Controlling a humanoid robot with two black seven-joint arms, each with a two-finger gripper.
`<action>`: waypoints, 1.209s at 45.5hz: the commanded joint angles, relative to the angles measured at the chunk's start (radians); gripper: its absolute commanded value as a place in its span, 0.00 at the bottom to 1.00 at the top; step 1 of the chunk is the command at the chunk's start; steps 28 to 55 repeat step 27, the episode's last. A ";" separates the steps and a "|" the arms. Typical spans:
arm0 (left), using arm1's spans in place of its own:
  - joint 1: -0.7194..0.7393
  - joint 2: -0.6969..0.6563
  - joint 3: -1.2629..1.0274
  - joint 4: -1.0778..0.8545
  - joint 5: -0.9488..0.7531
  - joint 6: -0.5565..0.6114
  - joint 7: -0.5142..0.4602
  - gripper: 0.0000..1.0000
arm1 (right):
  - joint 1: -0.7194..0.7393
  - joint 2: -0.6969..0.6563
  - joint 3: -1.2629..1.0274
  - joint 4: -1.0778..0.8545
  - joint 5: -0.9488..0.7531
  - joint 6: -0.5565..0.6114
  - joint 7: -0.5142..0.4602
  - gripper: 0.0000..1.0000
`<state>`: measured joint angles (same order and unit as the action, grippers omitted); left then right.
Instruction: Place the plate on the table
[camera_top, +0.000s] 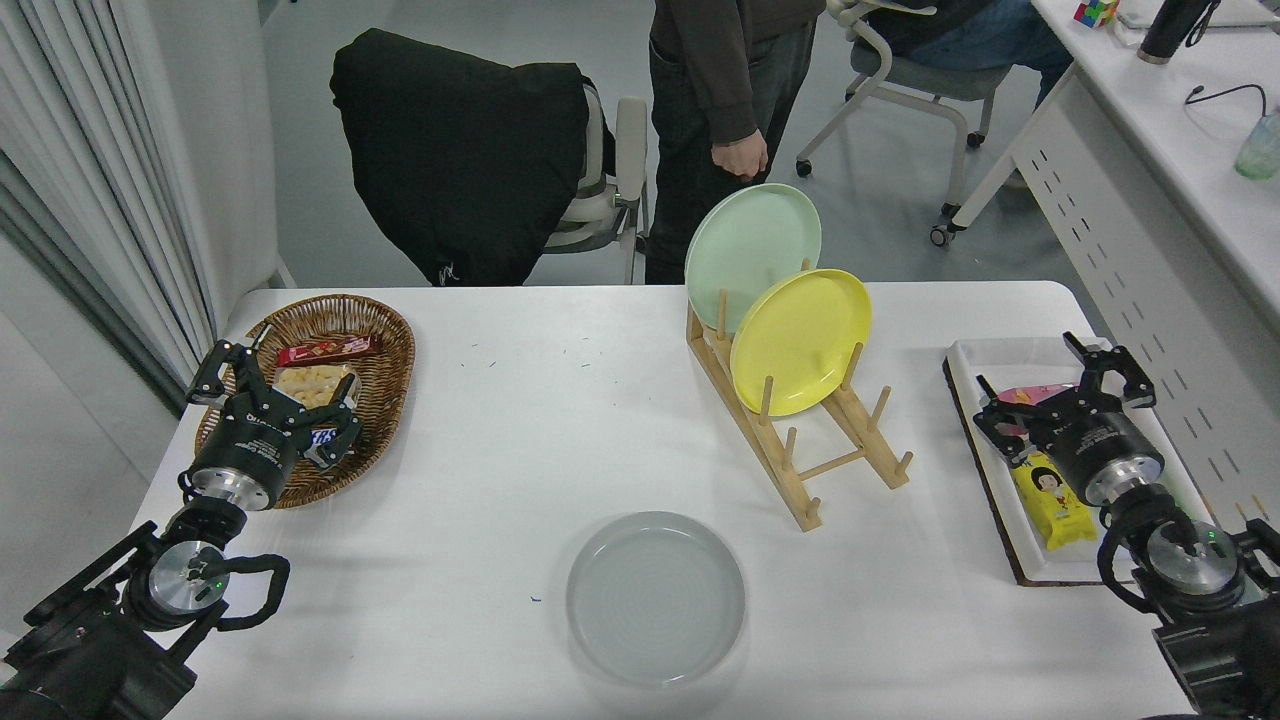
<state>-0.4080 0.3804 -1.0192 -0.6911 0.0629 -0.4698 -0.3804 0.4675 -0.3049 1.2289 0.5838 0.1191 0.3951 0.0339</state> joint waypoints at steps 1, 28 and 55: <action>0.000 0.000 0.001 -0.001 0.000 0.000 0.000 0.98 | -0.001 0.016 0.076 0.002 -0.023 0.011 0.046 0.99; 0.000 0.000 -0.001 -0.001 0.000 0.000 0.000 0.98 | 0.054 0.030 0.090 -0.044 -0.021 0.001 0.043 0.99; 0.000 0.000 -0.001 -0.001 0.000 0.000 0.000 0.98 | 0.054 0.030 0.090 -0.044 -0.021 0.001 0.043 0.99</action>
